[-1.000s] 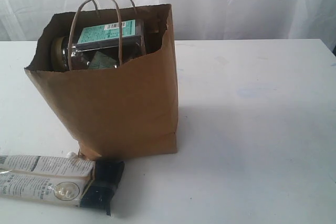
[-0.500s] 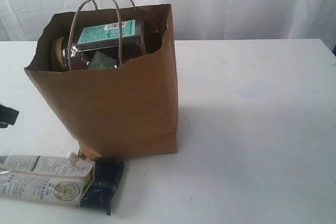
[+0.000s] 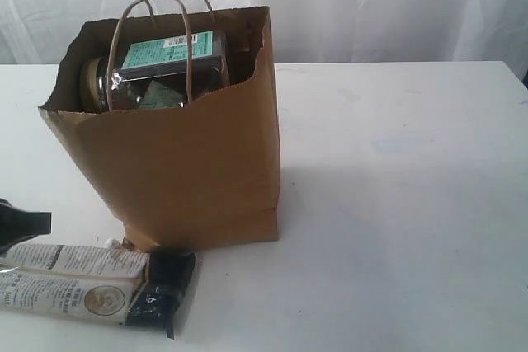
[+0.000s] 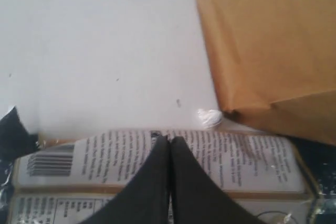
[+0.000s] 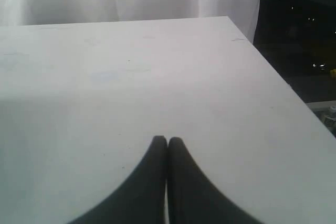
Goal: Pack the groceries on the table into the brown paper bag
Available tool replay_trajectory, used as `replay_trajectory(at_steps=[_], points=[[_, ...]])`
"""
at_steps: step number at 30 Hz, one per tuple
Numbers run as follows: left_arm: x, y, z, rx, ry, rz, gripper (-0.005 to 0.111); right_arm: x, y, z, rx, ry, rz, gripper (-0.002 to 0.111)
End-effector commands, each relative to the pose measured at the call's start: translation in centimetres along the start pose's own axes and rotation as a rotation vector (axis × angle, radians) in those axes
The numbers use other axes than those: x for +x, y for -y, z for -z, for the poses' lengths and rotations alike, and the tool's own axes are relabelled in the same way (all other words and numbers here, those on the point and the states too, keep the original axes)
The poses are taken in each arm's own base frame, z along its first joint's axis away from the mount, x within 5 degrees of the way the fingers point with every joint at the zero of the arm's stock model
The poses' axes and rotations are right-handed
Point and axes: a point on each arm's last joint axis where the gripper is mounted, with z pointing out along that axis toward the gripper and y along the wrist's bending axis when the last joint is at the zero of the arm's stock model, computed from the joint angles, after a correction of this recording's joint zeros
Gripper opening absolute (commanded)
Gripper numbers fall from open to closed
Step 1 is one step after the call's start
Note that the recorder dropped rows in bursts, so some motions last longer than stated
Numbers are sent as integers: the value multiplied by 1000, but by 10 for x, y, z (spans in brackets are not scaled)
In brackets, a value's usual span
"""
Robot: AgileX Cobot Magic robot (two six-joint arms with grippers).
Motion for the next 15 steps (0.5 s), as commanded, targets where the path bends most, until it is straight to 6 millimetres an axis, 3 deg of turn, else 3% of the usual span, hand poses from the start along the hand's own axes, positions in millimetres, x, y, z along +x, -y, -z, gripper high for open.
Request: replay_trajectory(at_steps=[1, 6, 11, 15], points=[[8, 6, -2, 19, -12, -29, 0, 0, 0, 0, 1, 10, 0, 0], [8, 23, -5, 48, 5, -220, 0, 0, 0, 0, 1, 10, 0, 0], [3, 16, -14, -60, 45, -304, 0, 0, 0, 0, 1, 10, 0, 0], [6, 19, -26, -21, -47, -399, 0, 0, 0, 0, 1, 10, 0, 0]])
